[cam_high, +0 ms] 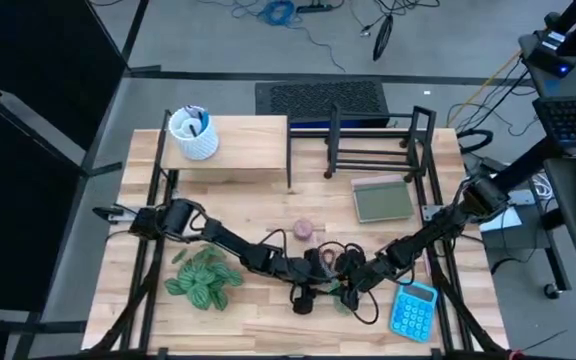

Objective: Stock shelves
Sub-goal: Put the green scissors into the white pen holder

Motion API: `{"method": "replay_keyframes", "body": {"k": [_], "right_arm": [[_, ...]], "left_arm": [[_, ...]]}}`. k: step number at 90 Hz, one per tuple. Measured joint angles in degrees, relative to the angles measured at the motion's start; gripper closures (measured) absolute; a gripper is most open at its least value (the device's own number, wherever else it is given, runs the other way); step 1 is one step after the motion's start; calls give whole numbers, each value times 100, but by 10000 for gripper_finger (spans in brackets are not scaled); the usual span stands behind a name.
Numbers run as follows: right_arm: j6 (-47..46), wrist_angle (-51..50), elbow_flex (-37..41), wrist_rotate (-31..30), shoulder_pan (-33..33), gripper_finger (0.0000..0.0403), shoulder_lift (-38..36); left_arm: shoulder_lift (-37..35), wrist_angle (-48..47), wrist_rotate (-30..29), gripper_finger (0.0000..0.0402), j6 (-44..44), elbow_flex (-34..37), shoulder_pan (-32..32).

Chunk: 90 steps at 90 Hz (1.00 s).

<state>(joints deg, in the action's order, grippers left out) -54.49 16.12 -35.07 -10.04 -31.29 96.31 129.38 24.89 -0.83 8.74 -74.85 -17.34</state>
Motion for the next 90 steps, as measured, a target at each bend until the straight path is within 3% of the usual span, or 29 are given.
{"method": "replay_keyframes", "body": {"k": [22, 45, 62, 90], "right_arm": [[-58, -50, 0, -15, -2, 228, -2], [-60, -241, -26, 189, 11, 318, -27], [28, -483, -35, 565, -50, 388, -320], [136, -1304, -20, 590, 52, 391, -1217]], "left_arm": [[11, -96, -95, 249, -5, -80, -8], [-95, -224, -116, 250, 1, -101, -22], [-574, -536, -300, 249, -42, -112, -8], [-1373, -1495, -801, 249, -802, -106, -8]]}}
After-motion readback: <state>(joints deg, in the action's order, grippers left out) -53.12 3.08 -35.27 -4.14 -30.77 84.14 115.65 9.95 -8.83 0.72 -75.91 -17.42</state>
